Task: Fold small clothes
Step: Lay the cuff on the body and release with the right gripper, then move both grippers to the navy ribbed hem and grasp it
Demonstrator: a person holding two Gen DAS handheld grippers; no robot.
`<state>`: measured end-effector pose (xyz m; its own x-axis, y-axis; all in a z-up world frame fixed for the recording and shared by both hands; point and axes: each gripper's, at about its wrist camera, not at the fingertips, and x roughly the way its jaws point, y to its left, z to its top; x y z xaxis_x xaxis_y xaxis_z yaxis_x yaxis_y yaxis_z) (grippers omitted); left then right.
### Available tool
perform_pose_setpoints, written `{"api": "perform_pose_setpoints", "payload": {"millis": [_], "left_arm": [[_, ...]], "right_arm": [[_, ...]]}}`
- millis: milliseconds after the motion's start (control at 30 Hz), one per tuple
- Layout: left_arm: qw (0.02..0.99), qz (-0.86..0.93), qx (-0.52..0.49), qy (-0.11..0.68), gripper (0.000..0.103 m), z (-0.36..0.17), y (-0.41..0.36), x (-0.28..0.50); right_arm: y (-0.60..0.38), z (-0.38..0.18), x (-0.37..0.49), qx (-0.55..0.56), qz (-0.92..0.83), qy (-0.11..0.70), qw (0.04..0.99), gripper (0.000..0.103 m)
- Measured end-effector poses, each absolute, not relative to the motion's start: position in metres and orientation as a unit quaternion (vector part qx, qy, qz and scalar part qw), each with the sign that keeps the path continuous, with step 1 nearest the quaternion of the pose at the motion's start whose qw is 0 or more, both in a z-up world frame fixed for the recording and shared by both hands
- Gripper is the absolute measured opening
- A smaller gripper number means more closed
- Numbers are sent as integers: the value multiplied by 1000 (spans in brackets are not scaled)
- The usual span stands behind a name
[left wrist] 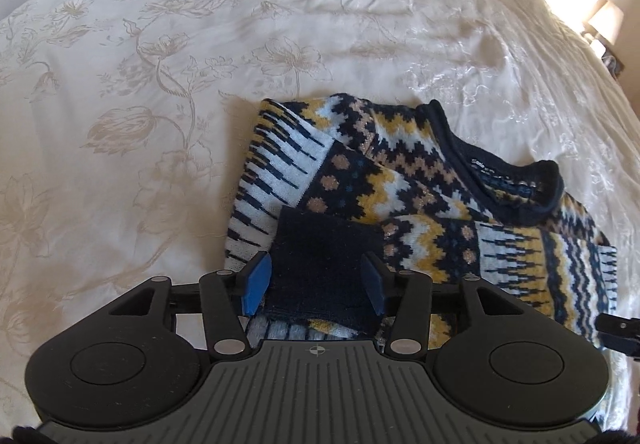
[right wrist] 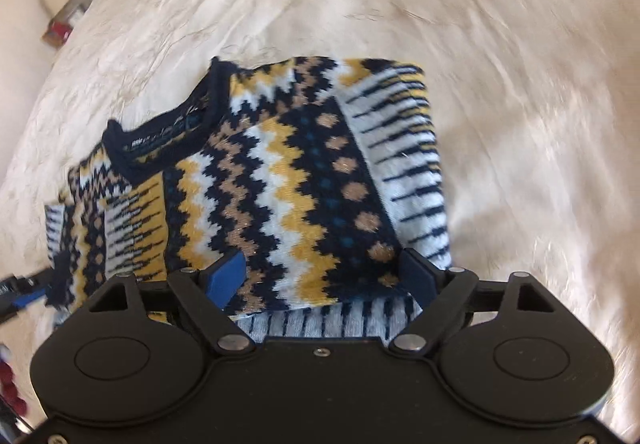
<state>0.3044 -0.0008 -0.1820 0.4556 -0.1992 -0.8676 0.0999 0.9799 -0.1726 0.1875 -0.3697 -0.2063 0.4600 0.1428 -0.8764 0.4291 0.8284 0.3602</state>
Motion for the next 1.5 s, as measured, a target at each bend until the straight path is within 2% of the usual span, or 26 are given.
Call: {"api": "perform_pose_setpoints", "payload": {"millis": [100, 233, 300, 333, 400, 500, 767, 867, 967, 1300, 1500], "left_arm": [[839, -97, -44, 534, 55, -194, 0, 310], [835, -108, -31, 538, 58, -202, -2, 312], [835, -109, -25, 538, 61, -205, -4, 312], [836, -109, -25, 538, 62, -206, -5, 312], [835, -114, -29, 537, 72, -207, -6, 312], [836, -118, -17, 536, 80, -209, -13, 312], [836, -117, -12, 535, 85, -212, -17, 312], [833, -130, -14, 538, 97, -214, -19, 315], [832, -134, -2, 539, 102, -216, -24, 316], [851, -133, 9, 508, 103, -221, -24, 304], [838, -152, 18, 524, 101, -215, -23, 309]], "right_arm": [[-371, -202, 183, 265, -92, 511, 812, 86], [-376, -184, 184, 252, -97, 468, 842, 87], [-378, -178, 192, 246, -94, 451, 853, 100], [-381, -176, 200, 246, -89, 446, 856, 103], [-384, -179, 216, 246, -78, 452, 854, 102], [-386, -189, 238, 236, -71, 466, 850, 102], [-415, -221, 251, 243, -115, 499, 824, 102], [-426, -218, 239, 268, -132, 490, 819, 102], [-429, -210, 224, 276, -141, 486, 817, 102], [-397, -191, 141, 293, -152, 493, 805, 102], [-368, -188, 96, 293, -152, 503, 799, 103]]}}
